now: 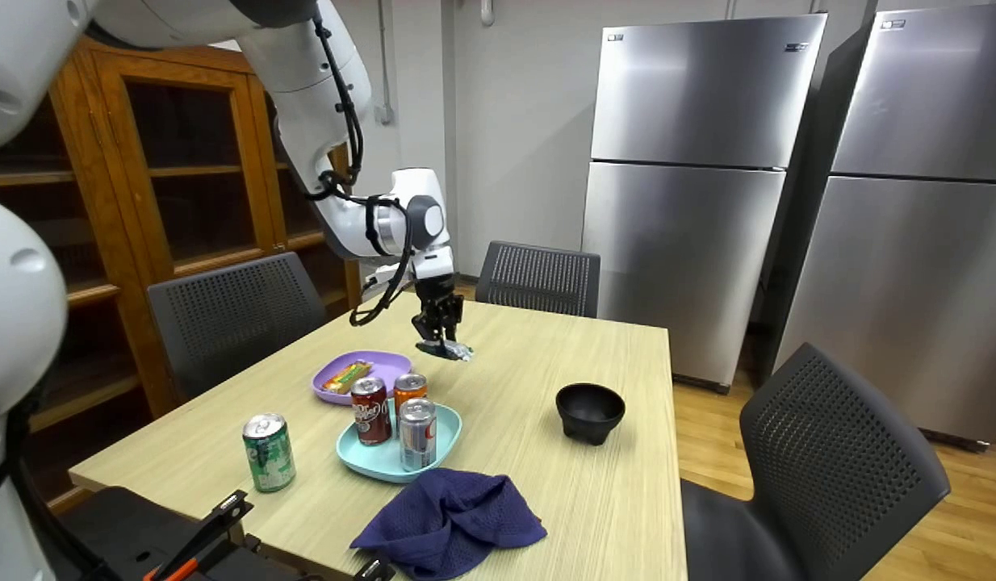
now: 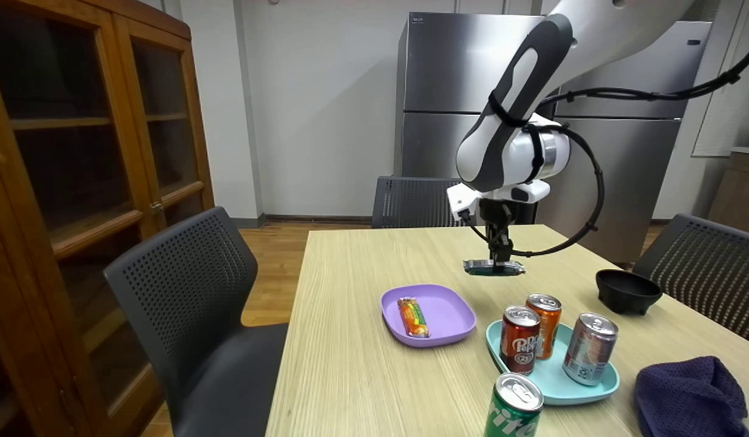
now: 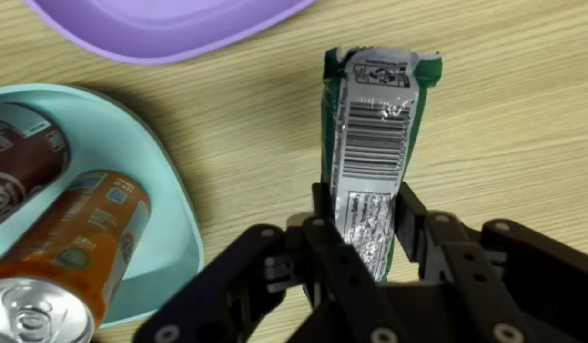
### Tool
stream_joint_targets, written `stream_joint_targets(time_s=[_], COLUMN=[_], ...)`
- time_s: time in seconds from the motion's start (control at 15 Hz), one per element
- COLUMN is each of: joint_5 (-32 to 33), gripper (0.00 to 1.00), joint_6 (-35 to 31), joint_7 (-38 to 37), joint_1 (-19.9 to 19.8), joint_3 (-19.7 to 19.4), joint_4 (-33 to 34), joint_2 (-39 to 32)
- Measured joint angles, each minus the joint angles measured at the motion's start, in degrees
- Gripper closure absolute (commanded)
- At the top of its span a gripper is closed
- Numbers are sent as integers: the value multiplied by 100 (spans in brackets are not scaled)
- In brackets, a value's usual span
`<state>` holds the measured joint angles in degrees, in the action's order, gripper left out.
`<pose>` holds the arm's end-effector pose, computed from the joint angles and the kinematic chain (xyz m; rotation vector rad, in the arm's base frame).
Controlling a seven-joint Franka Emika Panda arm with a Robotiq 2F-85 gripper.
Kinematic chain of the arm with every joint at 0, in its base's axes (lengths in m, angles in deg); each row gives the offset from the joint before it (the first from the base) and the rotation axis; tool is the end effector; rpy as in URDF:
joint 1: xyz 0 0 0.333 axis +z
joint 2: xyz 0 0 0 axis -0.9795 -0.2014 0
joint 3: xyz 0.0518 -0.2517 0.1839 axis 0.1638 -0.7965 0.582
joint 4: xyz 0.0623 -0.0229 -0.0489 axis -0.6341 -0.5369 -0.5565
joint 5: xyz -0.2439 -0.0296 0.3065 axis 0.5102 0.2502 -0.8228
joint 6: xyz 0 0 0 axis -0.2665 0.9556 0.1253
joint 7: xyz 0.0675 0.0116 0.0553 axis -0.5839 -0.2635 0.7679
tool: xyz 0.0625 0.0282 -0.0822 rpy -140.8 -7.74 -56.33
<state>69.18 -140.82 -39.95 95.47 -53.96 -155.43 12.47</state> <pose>0.6547 0.0823 0.1552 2.0960 -2.2621 0.2489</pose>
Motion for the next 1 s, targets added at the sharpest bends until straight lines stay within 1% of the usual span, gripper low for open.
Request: stream_joint_targets(time_s=[0.2, 0.47, 1.0], joint_5=[430, 792, 950], gripper=[89, 89, 89], joint_6=[0, -2, -11], joint_7=[244, 728, 2315], joint_1=[231, 418, 430], joint_3=[69, 251, 547], joint_4=[-126, -202, -487], joint_2=[154, 271, 350])
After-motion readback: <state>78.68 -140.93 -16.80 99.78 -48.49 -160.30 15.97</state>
